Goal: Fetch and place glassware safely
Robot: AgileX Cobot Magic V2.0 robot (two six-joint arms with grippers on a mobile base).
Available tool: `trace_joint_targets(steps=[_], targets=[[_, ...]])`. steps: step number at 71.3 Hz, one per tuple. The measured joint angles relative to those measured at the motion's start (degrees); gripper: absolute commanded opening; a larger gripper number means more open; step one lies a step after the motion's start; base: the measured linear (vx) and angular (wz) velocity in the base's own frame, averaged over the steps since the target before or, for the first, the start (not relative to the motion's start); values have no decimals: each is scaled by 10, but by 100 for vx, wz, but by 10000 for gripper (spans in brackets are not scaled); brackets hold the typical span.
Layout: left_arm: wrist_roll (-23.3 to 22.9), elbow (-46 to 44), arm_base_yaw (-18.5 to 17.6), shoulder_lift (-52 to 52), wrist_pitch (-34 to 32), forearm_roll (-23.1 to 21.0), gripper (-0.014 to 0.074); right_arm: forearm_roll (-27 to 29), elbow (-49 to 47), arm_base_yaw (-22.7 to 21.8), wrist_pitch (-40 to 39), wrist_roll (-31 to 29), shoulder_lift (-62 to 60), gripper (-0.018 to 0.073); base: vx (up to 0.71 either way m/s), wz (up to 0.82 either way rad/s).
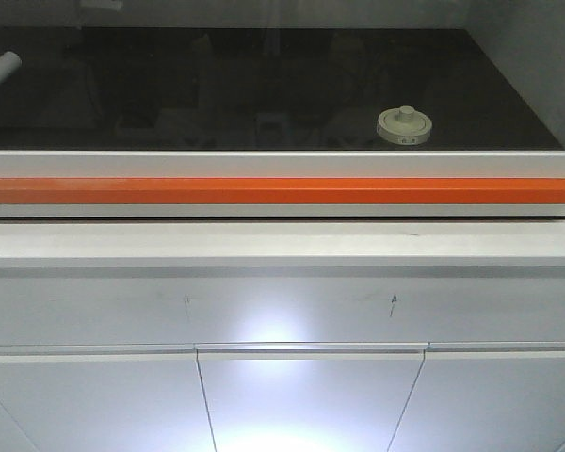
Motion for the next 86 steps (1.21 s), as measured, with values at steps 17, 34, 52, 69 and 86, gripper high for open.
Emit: trace_joint_targets(steps=[17,34,52,69,86], targets=[[0,0,0,0,0,0,-7,0,0,0,0,0,0,-1,0,0],[0,0,0,0,0,0,-7,0,0,0,0,0,0,-1,0,0],[0,0,0,0,0,0,-7,0,0,0,0,0,0,-1,0,0],[0,0,0,0,0,0,-7,0,0,0,0,0,0,-1,0,0],[0,0,0,0,0,0,-7,0,0,0,0,0,0,-1,0,0]])
